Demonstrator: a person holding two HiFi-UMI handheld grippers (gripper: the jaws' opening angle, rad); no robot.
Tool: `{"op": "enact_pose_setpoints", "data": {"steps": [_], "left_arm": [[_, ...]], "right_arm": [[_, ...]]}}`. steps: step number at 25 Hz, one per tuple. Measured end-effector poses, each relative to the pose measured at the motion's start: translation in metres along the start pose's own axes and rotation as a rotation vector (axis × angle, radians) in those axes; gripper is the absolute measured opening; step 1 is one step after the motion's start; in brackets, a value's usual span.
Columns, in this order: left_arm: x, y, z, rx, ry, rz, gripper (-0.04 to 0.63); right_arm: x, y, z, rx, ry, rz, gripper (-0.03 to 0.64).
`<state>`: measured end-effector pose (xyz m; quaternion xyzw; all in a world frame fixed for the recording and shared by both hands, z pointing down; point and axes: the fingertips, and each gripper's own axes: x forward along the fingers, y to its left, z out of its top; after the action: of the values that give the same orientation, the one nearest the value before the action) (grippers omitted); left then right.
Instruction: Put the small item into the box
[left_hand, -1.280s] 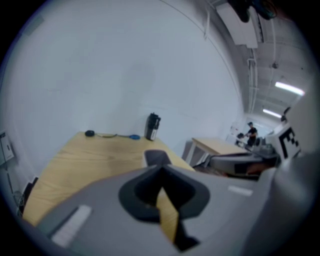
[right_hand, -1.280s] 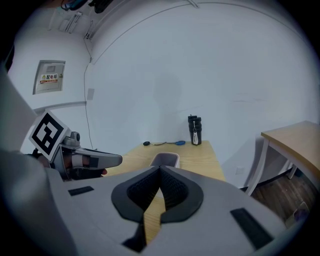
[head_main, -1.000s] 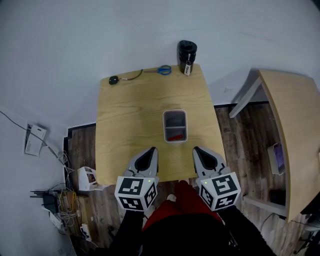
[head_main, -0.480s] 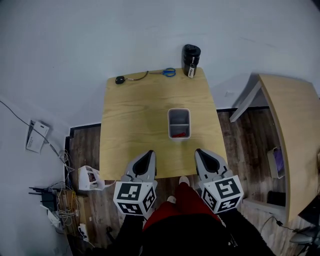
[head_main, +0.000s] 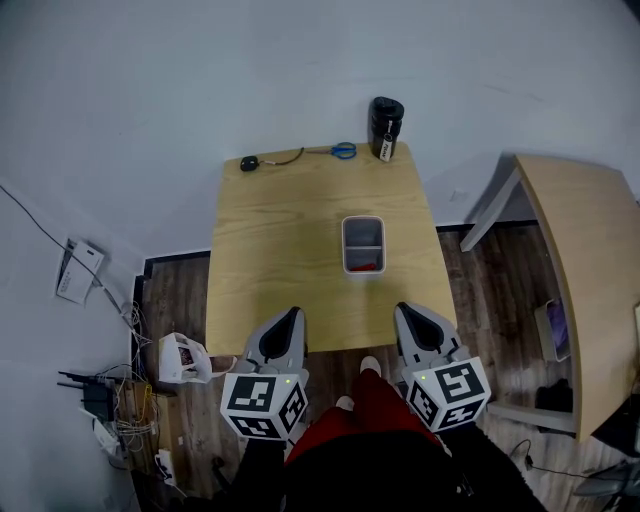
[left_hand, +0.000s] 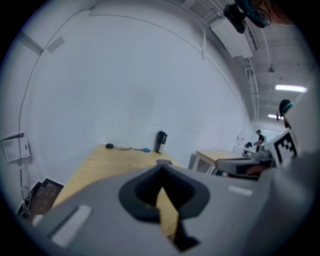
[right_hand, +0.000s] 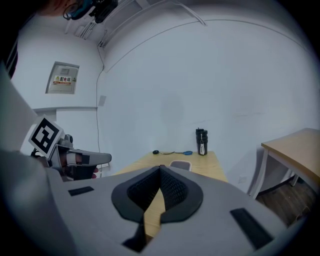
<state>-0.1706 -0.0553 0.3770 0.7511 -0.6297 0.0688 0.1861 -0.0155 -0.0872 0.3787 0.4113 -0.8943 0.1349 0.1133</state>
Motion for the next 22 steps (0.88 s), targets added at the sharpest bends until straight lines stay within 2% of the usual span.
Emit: {"op": "enact_pose_setpoints", "data": {"steps": [22], "left_arm": [[-0.062,0.014,-0.003,-0.022,-0.064,0.046,0.003]], "right_arm": [[-0.033,0.038,0.005,-0.023,-0.065,0.009,0.008]]}}
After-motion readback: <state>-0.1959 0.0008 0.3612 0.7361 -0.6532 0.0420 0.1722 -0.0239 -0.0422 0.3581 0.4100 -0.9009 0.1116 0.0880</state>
